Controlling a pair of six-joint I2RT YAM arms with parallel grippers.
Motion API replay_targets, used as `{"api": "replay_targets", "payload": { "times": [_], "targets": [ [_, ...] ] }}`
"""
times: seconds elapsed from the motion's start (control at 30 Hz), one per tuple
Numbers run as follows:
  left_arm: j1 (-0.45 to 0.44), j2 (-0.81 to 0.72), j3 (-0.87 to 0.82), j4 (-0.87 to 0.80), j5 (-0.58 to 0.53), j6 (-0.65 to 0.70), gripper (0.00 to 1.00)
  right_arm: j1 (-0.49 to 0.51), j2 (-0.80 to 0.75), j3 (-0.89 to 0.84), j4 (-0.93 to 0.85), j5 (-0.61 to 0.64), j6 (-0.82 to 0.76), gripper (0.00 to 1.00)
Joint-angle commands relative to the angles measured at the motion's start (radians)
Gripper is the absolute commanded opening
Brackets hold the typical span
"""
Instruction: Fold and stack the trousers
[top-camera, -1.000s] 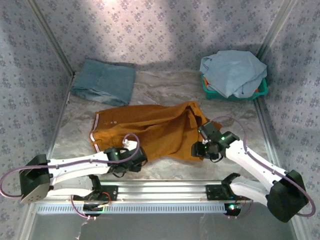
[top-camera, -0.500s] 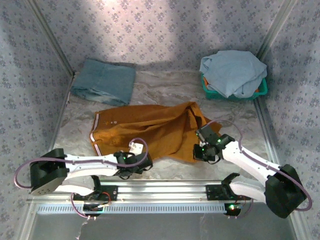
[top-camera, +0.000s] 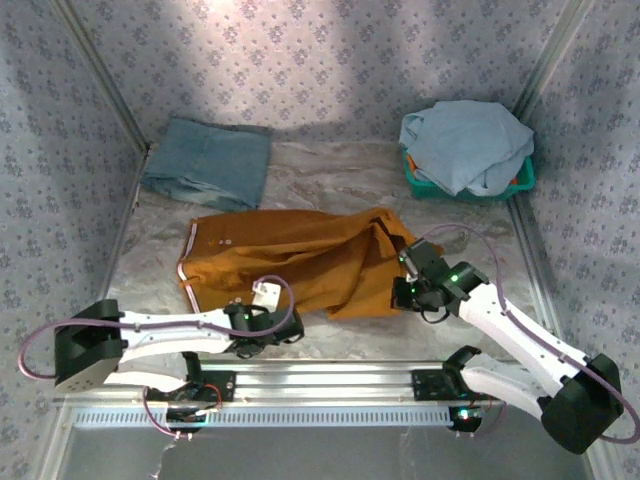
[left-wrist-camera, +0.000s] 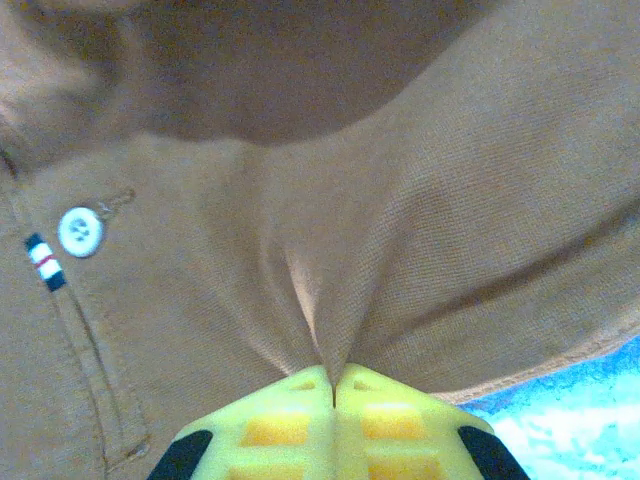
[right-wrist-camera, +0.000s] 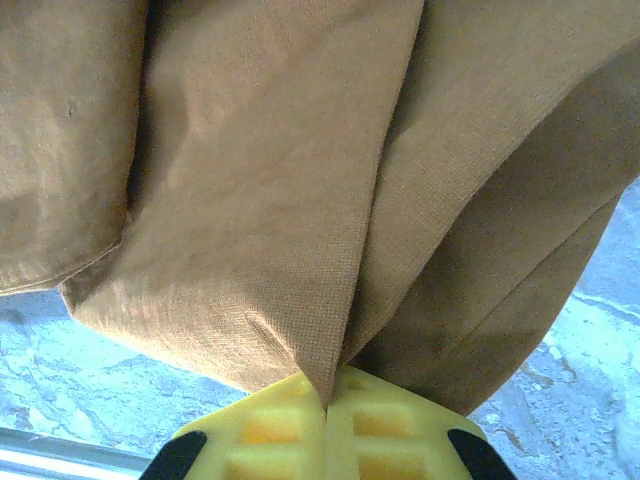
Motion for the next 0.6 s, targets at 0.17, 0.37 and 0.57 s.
{"api": "replay_targets", "payload": {
  "times": [0.17, 0.37, 0.57],
  "targets": [
    [0.001, -0.315, 0.361, -0.534, -0.292, 0.043, 0.00, 0.009, -0.100, 0.282, -0.313, 0.328, -0.024, 0.00],
    [-0.001, -0.379, 0.600, -0.577, -0.364, 0.224, 0.00, 0.006, -0.158, 0.497, -0.369, 0.545, -0.112, 0.00],
    [-0.020, -0.366, 0.784, -0.512, -0.467, 0.406, 0.00, 0.007, -0.183, 0.656, -0.308, 0.628, -0.211, 0.00]
  ]
}}
